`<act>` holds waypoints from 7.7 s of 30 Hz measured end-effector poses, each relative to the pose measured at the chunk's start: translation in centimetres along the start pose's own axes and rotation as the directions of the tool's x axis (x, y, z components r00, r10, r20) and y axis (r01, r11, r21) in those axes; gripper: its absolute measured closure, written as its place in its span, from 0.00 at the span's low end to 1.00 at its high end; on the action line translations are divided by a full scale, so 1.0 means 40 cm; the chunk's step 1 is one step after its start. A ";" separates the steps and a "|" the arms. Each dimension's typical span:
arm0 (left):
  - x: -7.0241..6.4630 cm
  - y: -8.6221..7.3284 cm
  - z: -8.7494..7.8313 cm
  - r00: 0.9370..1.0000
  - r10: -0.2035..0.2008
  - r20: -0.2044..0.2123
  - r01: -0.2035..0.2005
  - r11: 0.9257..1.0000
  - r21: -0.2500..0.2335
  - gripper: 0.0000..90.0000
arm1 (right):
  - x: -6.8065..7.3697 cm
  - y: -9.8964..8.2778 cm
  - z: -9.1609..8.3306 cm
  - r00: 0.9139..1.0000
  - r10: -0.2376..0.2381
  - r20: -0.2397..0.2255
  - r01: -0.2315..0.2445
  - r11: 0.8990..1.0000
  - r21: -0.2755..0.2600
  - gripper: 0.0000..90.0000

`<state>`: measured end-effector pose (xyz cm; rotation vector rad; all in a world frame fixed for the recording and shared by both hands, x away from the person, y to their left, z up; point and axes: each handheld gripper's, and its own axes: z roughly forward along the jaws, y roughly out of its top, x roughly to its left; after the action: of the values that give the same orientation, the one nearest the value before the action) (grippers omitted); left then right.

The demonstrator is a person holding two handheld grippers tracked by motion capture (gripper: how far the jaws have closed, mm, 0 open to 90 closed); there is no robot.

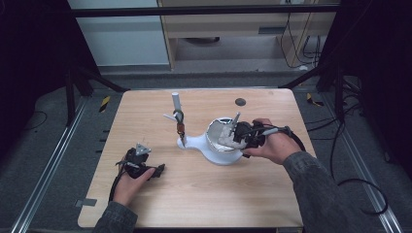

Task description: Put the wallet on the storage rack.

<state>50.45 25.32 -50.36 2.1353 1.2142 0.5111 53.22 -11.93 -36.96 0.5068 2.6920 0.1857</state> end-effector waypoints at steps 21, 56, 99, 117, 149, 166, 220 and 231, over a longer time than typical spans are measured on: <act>-0.002 0.000 0.001 1.000 -0.003 0.003 0.003 1.000 -0.003 0.04 | -0.014 0.037 0.020 1.000 0.004 -0.024 -0.003 0.999 0.042 0.35; -0.004 0.002 0.002 1.000 0.003 0.006 -0.003 1.000 0.001 0.04 | -0.039 0.071 0.051 0.998 0.037 -0.045 -0.033 0.997 0.075 0.35; -0.005 0.003 0.002 1.000 0.004 0.005 -0.004 1.000 0.001 0.04 | -0.047 0.088 0.073 0.995 0.074 -0.066 -0.069 0.995 0.076 0.33; -0.005 0.003 0.002 1.000 0.004 0.005 -0.004 1.000 0.001 0.04 | -0.050 0.083 0.077 0.992 0.102 -0.079 -0.098 0.994 0.055 0.32; -0.005 0.002 0.002 1.000 0.000 0.005 0.000 1.000 -0.003 0.04 | -0.037 0.069 0.012 0.994 0.111 -0.021 -0.112 0.993 -0.040 0.10; -0.005 0.002 0.002 1.000 0.003 0.006 -0.003 1.000 -0.001 0.04 | -0.042 0.039 -0.024 0.991 0.133 -0.010 -0.134 0.988 -0.079 0.09; -0.003 -0.007 0.009 0.999 0.023 0.027 -0.022 0.999 -0.038 0.00 | -0.008 -0.284 0.008 0.850 0.527 0.007 -0.489 0.793 -0.365 0.12; -0.004 -0.007 0.010 0.999 0.022 0.026 -0.021 0.999 -0.042 0.00 | 0.045 -0.351 0.135 0.793 0.608 -0.033 -0.574 0.729 -0.374 0.14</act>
<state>50.43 25.18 -50.85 2.1154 1.1576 0.5110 49.33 -23.96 -45.31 1.2061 2.2277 0.8056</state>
